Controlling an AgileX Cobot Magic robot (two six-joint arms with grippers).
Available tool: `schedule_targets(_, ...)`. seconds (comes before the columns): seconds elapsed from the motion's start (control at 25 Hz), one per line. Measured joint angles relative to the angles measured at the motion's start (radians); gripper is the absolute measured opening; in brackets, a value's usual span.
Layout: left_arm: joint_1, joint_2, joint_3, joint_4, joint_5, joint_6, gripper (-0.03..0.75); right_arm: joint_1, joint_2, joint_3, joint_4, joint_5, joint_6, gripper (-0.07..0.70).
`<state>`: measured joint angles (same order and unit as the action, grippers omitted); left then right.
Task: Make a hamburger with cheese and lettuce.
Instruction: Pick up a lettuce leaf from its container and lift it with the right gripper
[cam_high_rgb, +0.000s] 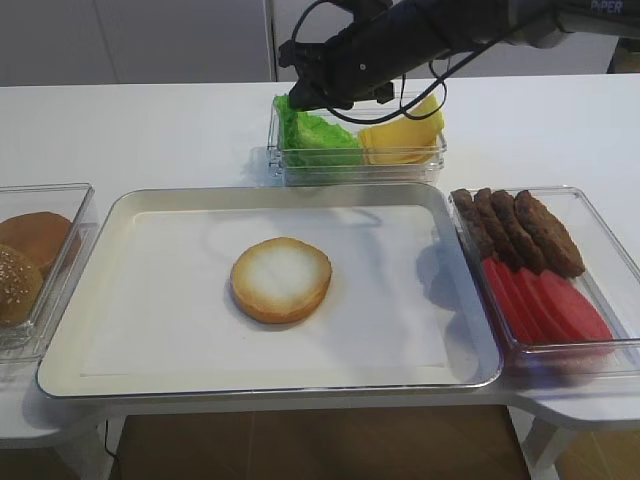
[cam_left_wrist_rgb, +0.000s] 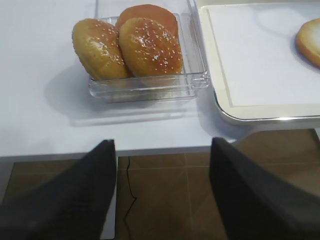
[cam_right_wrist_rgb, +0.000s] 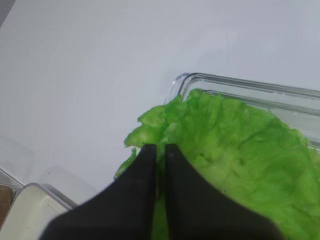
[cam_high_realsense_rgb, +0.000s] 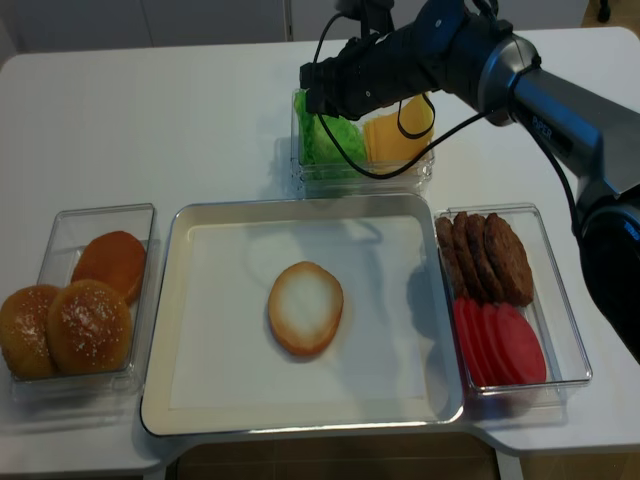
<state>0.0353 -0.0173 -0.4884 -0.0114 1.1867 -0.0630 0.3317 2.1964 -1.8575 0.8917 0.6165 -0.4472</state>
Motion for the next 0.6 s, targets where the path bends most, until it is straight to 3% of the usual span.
schedule_targets(0.16, 0.0, 0.0, 0.0, 0.0, 0.0, 0.0, 0.439, 0.0, 0.0, 0.0, 0.002, 0.007, -0.001, 0.007)
schedule_targets(0.6, 0.0, 0.0, 0.0, 0.0, 0.0, 0.0, 0.439, 0.0, -0.042, 0.0, 0.021, 0.021, -0.001, 0.001)
